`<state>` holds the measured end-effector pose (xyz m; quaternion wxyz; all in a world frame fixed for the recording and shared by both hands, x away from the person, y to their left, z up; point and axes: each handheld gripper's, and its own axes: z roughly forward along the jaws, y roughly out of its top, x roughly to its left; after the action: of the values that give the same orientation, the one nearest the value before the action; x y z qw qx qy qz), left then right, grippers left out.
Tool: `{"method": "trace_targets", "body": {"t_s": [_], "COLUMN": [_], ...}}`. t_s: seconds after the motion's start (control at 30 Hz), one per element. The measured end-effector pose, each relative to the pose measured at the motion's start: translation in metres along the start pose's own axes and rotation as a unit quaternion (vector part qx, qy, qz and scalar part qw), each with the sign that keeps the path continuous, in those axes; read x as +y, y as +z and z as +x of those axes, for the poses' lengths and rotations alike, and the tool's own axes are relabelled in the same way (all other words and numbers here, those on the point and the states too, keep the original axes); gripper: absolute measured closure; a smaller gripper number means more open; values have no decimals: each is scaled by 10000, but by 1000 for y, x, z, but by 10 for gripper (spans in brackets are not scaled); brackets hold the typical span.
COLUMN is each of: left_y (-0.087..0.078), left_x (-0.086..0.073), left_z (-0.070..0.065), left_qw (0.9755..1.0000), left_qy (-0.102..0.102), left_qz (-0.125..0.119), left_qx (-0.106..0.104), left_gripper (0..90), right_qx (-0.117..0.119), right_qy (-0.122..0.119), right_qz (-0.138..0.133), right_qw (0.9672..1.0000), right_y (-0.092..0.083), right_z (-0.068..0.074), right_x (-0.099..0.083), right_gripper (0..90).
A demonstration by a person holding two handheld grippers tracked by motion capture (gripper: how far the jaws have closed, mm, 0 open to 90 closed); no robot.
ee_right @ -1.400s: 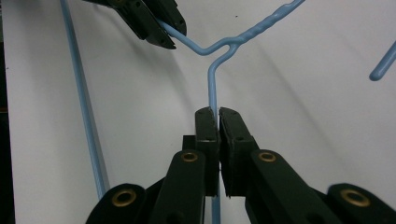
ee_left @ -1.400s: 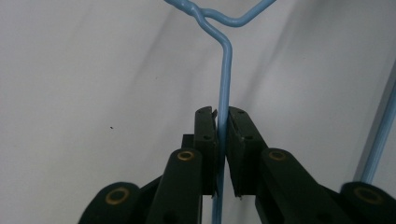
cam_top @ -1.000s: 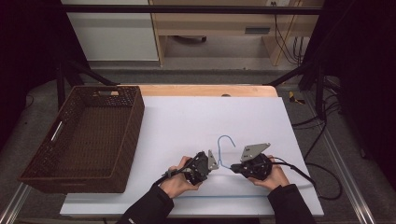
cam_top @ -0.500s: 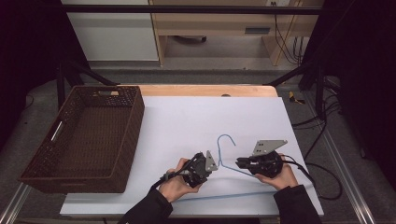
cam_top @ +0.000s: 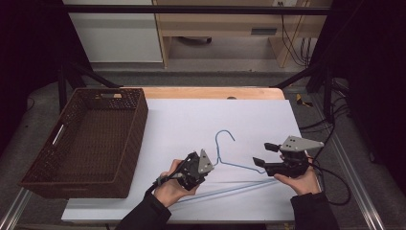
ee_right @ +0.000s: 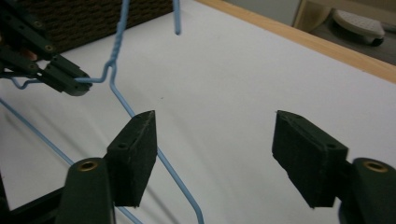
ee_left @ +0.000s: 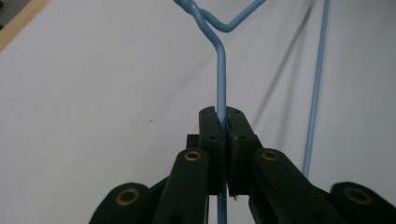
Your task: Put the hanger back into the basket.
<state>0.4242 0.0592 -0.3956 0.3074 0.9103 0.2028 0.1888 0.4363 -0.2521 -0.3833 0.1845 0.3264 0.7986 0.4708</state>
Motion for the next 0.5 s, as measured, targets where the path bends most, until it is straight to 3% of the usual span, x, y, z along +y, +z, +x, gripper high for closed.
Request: {"method": "trace_targets", "body": {"t_s": [0.3, 0.5], "left_y": [-28, -42], "left_x": [-3, -4], "left_z": [20, 31], "left_qw": [9987, 9971], "left_qy": [-287, -433], "left_qz": [-266, -389], "left_qx": [333, 490], "left_gripper": [870, 870], "right_qx": [-517, -664], "right_qy": [422, 564], "right_qz": [-257, -261], "right_qw": [9974, 9959], "right_y": [-11, -12], "right_z": [-13, -19], "right_x": [-5, -11], "right_gripper": [146, 94]}}
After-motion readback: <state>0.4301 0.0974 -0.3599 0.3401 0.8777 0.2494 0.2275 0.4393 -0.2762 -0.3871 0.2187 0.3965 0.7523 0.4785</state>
